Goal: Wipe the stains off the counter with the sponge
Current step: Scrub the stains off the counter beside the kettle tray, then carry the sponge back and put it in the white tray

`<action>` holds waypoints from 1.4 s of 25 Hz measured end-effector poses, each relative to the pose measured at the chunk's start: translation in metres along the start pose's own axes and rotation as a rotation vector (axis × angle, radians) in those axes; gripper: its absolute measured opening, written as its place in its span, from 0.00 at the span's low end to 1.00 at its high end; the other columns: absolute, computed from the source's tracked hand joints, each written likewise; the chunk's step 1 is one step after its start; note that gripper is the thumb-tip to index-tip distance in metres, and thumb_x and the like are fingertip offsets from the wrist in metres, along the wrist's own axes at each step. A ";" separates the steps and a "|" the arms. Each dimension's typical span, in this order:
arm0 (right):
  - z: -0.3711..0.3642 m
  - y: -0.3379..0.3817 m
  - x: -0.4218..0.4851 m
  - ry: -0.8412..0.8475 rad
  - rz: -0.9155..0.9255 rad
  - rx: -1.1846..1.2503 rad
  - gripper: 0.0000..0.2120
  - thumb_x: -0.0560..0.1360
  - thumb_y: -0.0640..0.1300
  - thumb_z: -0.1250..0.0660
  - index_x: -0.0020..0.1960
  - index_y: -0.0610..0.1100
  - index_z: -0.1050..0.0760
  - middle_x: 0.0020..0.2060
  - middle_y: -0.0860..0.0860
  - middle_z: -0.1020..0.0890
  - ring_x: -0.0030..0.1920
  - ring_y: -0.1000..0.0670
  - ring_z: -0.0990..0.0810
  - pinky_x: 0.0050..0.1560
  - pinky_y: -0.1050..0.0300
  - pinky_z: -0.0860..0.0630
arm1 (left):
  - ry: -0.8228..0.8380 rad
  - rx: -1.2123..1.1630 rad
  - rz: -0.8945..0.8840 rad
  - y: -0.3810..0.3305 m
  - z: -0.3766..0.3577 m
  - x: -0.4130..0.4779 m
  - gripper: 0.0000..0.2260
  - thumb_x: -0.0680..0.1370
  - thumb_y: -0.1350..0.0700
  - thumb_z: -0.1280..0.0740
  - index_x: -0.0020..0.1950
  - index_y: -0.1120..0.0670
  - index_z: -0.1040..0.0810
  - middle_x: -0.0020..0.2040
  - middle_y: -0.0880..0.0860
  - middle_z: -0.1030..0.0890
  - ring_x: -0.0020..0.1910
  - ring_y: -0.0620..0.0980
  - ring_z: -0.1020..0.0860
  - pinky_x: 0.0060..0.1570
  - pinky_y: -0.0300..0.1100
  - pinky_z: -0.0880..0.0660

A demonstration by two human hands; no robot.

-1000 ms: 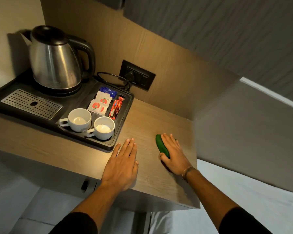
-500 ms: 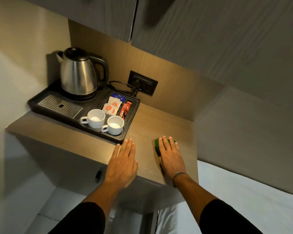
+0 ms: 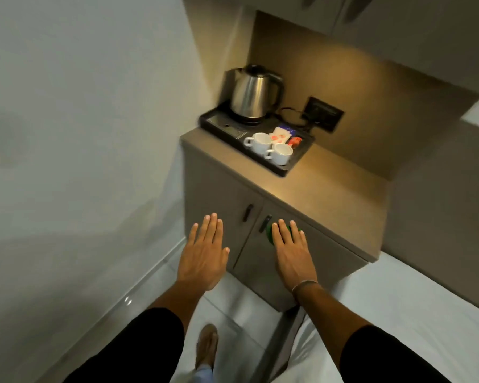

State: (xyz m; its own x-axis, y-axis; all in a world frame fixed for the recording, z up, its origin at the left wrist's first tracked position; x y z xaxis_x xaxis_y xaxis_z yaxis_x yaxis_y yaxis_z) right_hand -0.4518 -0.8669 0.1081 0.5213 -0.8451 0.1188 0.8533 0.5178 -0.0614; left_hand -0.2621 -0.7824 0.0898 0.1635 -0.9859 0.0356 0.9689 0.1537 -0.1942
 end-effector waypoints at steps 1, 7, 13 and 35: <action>-0.002 0.042 -0.017 0.031 0.083 0.023 0.36 0.80 0.29 0.41 0.83 0.42 0.51 0.83 0.42 0.46 0.82 0.35 0.53 0.81 0.36 0.52 | -0.001 0.002 0.080 0.030 0.001 -0.041 0.33 0.85 0.44 0.46 0.83 0.60 0.52 0.86 0.61 0.49 0.84 0.59 0.51 0.82 0.60 0.46; -0.018 0.217 -0.098 0.126 0.270 0.153 0.35 0.81 0.40 0.36 0.83 0.43 0.48 0.83 0.43 0.44 0.83 0.36 0.51 0.81 0.37 0.51 | 0.045 0.010 0.344 0.150 -0.001 -0.221 0.33 0.85 0.43 0.44 0.83 0.60 0.47 0.85 0.61 0.43 0.84 0.60 0.46 0.81 0.60 0.42; -0.025 0.436 -0.186 0.157 0.552 0.234 0.35 0.81 0.41 0.35 0.83 0.43 0.48 0.83 0.42 0.43 0.83 0.36 0.50 0.81 0.38 0.53 | 0.077 -0.002 0.658 0.281 -0.003 -0.419 0.32 0.84 0.43 0.46 0.83 0.60 0.45 0.84 0.61 0.42 0.83 0.61 0.44 0.81 0.60 0.43; -0.062 0.849 -0.339 0.313 0.994 0.167 0.38 0.83 0.42 0.35 0.83 0.42 0.56 0.84 0.41 0.50 0.83 0.36 0.55 0.81 0.36 0.51 | 0.195 -0.092 0.965 0.493 -0.029 -0.697 0.35 0.85 0.40 0.51 0.83 0.58 0.60 0.85 0.60 0.60 0.84 0.59 0.62 0.82 0.59 0.51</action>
State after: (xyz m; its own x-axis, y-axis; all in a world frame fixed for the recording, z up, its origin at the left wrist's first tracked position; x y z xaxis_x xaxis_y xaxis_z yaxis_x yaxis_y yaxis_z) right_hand 0.0967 -0.1494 -0.0453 0.9849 -0.0151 -0.1727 0.0413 0.9879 0.1492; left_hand 0.0960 -0.0209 -0.0590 0.8345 -0.4351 -0.3380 0.4163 0.8998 -0.1305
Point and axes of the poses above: each hand's wrist, its own x-axis towards the middle knuckle, its own z-axis out of the back of the hand, y = z × x, the point moved 9 cm from there along x, towards the middle knuckle
